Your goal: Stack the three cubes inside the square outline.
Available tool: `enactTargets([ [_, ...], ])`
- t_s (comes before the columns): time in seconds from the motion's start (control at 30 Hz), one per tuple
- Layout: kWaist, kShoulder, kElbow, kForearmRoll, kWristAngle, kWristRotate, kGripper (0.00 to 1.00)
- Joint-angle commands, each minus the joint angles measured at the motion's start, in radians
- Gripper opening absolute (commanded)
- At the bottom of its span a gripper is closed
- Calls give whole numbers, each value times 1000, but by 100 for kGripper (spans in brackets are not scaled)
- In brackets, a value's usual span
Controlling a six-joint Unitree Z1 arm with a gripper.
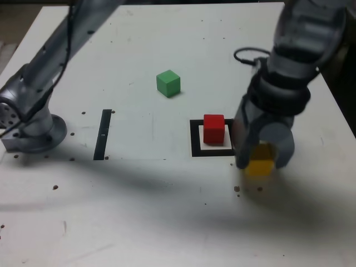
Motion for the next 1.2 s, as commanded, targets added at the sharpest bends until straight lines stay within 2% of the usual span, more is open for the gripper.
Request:
enactTargets([
  [0.0,1,-54,38,3,9,14,30],
  [0.2,4,-163,145,-6,24,60,30],
  [0.43,36,-243,248,-27,28,147,30],
  [0.73,113,-267,298,-41,58,247,30],
  [1.17,208,-264,333,-74,62,310,30],
])
